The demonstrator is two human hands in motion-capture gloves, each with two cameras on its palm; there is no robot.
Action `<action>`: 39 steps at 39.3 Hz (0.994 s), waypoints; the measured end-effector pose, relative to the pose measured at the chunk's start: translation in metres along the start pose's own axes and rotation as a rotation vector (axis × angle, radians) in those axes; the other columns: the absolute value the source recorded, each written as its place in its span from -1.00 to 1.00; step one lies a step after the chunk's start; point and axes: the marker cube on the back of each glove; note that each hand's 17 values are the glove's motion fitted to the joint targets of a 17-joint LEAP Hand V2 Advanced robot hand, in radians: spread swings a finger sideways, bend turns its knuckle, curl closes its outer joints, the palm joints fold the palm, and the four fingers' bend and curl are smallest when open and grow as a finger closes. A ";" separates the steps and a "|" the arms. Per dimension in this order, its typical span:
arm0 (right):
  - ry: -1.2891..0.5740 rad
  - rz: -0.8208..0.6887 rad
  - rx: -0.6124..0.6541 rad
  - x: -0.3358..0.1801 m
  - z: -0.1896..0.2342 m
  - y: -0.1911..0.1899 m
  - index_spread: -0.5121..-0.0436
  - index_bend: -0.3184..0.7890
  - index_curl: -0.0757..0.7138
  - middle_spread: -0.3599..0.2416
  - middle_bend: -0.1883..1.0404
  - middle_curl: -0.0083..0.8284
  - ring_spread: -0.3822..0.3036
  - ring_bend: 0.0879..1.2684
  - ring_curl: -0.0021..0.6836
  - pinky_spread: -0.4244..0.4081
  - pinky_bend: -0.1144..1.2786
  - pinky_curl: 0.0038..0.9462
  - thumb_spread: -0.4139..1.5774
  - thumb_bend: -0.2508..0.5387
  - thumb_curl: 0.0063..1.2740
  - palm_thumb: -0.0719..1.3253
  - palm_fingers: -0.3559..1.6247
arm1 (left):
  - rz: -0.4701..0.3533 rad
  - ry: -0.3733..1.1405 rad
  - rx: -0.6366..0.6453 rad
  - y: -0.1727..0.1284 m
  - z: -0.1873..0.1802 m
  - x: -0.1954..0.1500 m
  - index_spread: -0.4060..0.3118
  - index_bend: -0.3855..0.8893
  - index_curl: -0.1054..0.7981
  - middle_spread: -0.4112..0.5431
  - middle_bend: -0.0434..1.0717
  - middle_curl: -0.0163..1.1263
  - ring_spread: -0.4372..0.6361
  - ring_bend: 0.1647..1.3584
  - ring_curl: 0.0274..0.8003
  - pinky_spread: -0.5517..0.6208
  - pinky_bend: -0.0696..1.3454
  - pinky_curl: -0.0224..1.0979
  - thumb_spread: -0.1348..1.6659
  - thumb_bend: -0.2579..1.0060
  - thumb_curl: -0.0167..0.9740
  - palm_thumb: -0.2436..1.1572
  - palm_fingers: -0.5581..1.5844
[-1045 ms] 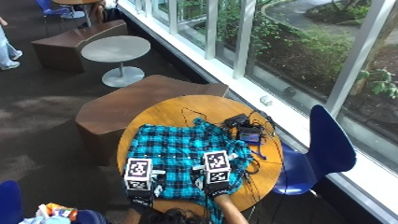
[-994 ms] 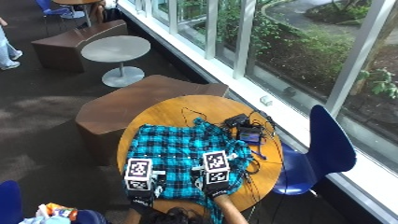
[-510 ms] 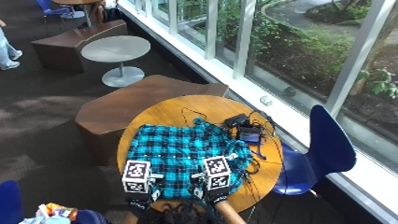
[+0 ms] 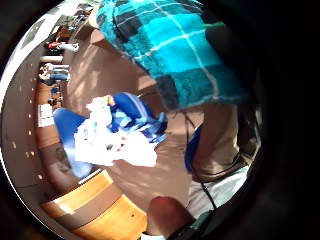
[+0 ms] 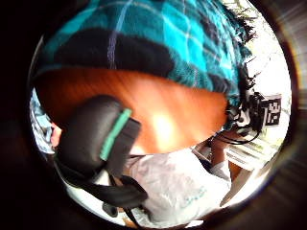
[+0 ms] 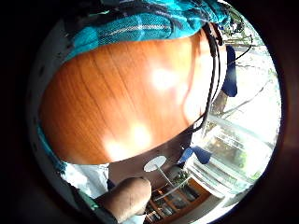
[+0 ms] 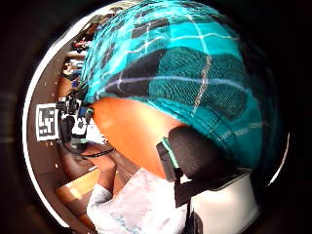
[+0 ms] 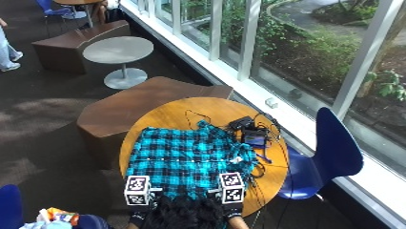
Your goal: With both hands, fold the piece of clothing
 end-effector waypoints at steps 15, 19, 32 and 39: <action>0.053 -0.139 0.576 0.019 -0.022 -0.019 -0.18 -0.03 -0.01 -0.30 -0.32 -0.18 -0.36 -0.44 -0.20 -0.06 -0.23 -0.40 0.66 0.11 -0.44 0.22 0.40 | -0.036 -0.166 0.620 0.000 -0.021 -0.029 -0.62 0.03 -0.01 -0.67 -0.48 -0.30 -0.66 -0.46 -0.31 -0.37 -0.18 -0.40 0.56 -0.41 -0.37 0.08 0.55; 0.034 -0.232 0.456 0.024 -0.043 0.011 -0.14 -0.19 0.01 -0.50 -0.18 -0.06 -0.56 -0.22 0.01 -0.36 -0.17 -0.31 0.64 0.12 -0.43 0.31 0.68 | 0.154 -0.027 0.556 0.028 -0.041 -0.014 -0.70 -0.10 0.00 -0.77 -0.36 -0.23 -0.79 -0.36 -0.19 -0.52 -0.14 -0.34 0.57 -0.40 -0.36 0.14 0.74; -0.115 -0.382 0.172 0.032 -0.164 -0.034 -0.10 -0.28 -0.04 -0.60 0.15 0.18 -0.58 0.25 0.39 -0.74 0.02 -0.16 0.63 -0.04 -0.48 0.33 0.79 | 0.308 -0.055 0.445 -0.021 -0.124 -0.035 -0.80 -0.21 -0.02 -0.97 0.09 -0.06 -0.93 0.19 0.15 -0.75 0.09 -0.19 0.59 -0.44 -0.37 0.20 0.89; -0.075 -0.214 0.152 0.032 -0.161 -0.167 -0.05 -0.10 0.03 -0.55 0.37 0.32 -0.52 0.37 0.51 -0.66 0.18 -0.04 0.60 -0.33 -0.54 0.15 0.82 | 0.239 -0.046 0.331 -0.111 -0.141 -0.029 -0.81 -0.16 0.01 -0.99 0.34 0.01 -0.92 0.32 0.25 -0.76 0.23 -0.10 0.59 -0.49 -0.38 0.20 0.85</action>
